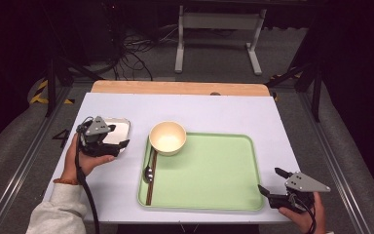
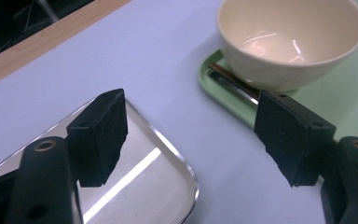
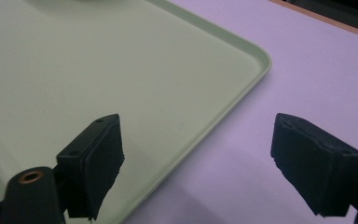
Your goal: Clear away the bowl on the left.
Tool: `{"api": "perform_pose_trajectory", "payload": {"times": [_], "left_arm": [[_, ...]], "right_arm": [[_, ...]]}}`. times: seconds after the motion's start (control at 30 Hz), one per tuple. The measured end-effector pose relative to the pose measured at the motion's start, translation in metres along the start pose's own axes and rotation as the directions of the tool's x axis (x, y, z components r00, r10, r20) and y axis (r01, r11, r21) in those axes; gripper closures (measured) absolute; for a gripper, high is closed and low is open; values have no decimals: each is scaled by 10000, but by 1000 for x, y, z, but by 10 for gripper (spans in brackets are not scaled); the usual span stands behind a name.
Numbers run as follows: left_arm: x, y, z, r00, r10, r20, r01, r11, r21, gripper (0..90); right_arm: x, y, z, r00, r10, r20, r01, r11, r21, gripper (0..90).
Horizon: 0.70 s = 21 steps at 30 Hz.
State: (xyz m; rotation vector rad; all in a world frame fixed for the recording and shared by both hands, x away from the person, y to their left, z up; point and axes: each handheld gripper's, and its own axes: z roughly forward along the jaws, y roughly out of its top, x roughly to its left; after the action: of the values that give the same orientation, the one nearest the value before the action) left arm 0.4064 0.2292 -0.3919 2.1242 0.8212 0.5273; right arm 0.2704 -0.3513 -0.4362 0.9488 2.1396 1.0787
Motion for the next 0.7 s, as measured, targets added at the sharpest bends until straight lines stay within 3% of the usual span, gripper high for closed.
{"api": "perform_pose_trajectory", "payload": {"times": [0.27,0.4,0.57,0.7], "left_arm": [[30,-24,-10,9944,-899,-551,910,9957,185,267],[43,-37,-13,9865,-1408,-834,1422,9898,109,264],[60,-56,-13,9678,-2181,-1257,2236,9742,315,263],[74,-73,-11,9453,-2933,-1428,3012,9529,365,261]], "right_arm": [[0,0,1,10000,-16,-53,17,10000,24,173],[0,0,1,10000,-11,-38,11,10000,41,173],[0,0,1,10000,-14,-62,14,10000,58,173],[0,-1,1,10000,14,-47,-14,10000,42,173]]}}
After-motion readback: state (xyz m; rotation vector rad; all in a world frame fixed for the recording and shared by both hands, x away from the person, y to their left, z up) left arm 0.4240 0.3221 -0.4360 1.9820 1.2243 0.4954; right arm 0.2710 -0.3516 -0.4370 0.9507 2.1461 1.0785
